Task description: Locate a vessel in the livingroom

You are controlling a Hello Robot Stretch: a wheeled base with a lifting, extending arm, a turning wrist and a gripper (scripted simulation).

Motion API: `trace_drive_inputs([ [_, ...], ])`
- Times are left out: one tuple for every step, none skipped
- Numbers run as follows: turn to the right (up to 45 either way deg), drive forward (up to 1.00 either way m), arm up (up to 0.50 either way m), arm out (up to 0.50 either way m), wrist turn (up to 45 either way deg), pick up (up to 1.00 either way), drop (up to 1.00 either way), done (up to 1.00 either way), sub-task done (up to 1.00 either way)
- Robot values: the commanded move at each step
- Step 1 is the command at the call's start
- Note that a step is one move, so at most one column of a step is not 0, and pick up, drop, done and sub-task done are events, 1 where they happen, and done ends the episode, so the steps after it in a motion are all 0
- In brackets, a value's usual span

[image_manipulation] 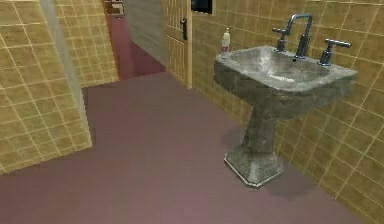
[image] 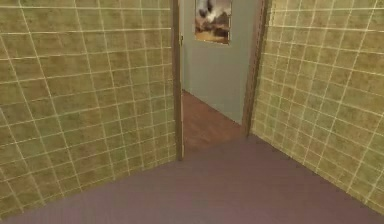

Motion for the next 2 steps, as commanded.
trace_drive_inputs([
  [12.0,0.0,0.0,0.0,0.0,0.0,0.0,0.0,0.0],
  [0.0,0.4,0.0,0.0,0.0,0.0,0.0,0.0,0.0],
])
